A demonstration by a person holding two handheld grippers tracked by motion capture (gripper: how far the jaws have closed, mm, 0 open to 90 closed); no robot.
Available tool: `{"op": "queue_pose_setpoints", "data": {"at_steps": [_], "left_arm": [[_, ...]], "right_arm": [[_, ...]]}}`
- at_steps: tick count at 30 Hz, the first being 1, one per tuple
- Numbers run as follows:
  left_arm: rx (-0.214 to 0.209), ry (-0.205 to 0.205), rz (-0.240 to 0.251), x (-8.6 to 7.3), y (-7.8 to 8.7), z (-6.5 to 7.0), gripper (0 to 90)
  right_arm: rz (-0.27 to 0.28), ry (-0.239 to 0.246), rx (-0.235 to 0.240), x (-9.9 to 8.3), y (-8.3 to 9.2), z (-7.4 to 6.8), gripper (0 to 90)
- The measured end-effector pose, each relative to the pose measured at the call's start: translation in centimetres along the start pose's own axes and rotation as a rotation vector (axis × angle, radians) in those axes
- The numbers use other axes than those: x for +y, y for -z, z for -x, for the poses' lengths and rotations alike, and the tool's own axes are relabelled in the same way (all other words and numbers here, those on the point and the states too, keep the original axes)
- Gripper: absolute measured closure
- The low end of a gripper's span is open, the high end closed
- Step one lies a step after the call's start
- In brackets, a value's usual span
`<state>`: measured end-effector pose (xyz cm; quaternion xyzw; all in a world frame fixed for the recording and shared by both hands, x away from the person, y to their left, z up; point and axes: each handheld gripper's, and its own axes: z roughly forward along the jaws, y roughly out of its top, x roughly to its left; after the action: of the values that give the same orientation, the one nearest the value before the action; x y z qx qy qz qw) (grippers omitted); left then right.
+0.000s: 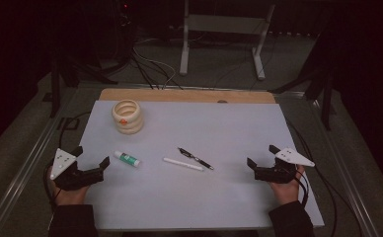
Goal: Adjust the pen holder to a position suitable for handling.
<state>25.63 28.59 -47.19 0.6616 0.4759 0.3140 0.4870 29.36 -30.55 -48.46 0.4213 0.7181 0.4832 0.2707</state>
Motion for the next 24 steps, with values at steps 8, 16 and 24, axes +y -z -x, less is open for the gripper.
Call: {"op": "queue_pose_setpoints", "data": {"at_steps": [8,16,24], "left_arm": [[0.017,0.007,-0.001,-0.1,0.3,-0.1,0.3],[0.026,0.023,-0.005,0.1,0.5,-0.4,0.3],[0.019,0.021,-0.023,1.1,0.4,-0.3,0.3]], "right_arm": [[0.013,-0.018,-0.01,0.1,0.3,0.1,0.0],[0.019,-0.008,-0.015,0.0,0.5,0.0,0.0],[0.032,-0.027,-0.025,0.0,0.7,0.2,0.0]]}}
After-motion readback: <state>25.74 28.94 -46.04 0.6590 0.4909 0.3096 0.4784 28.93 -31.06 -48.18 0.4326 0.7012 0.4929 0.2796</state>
